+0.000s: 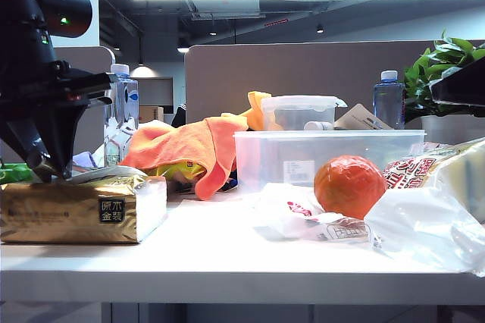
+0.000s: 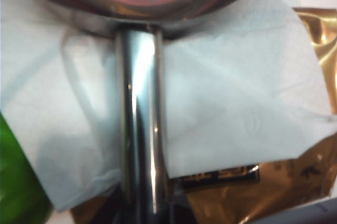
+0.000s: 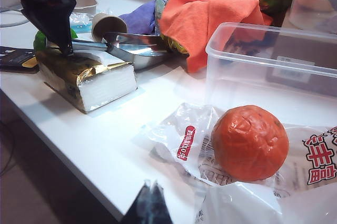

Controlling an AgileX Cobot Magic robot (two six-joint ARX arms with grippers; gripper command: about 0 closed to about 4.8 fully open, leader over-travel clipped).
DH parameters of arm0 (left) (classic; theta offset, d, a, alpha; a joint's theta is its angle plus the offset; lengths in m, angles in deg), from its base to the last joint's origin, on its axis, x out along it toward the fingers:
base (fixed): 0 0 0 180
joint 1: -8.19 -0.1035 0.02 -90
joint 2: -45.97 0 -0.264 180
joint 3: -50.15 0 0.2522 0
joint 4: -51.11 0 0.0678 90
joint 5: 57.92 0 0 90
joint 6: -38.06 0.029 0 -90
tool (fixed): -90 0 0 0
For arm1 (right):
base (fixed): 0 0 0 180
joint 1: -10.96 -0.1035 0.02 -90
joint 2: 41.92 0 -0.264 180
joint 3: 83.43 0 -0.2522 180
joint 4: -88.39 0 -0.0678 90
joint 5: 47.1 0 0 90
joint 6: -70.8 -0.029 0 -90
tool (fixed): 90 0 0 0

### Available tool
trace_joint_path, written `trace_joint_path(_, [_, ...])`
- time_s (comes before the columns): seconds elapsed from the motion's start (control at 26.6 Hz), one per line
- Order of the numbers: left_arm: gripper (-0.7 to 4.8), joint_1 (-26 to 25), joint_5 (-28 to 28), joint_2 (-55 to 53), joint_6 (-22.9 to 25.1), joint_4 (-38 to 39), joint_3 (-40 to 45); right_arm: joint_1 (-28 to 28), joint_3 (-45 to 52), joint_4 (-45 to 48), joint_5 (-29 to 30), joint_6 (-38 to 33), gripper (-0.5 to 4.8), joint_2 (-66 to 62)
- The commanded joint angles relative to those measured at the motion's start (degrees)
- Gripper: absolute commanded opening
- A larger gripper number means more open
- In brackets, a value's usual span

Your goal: Pick up the metal ice scoop from the table and place it inside the transparent plastic box.

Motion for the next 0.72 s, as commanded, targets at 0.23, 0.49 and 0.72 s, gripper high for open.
trace_joint_path(0.23, [-0.06, 0.13, 3.32, 2.34, 1.73, 3.19, -6.23, -0.02, -0.11, 0.9, -0.07, -0.04, -0.01, -0.02])
trace_joint_path(0.49, [-0.06, 0.28, 3.13, 3.65, 3.37, 8.35, -12.52, -0.02, -0.11, 0.9, -0.07, -0.04, -0.01, -0.02])
trace_joint_path(0.72, [-0.06, 2.29, 3.3, 7.67, 5.62, 11.06, -13.86, -0.02, -0.11, 0.9, -0.07, -0.04, -0.01, -0.02])
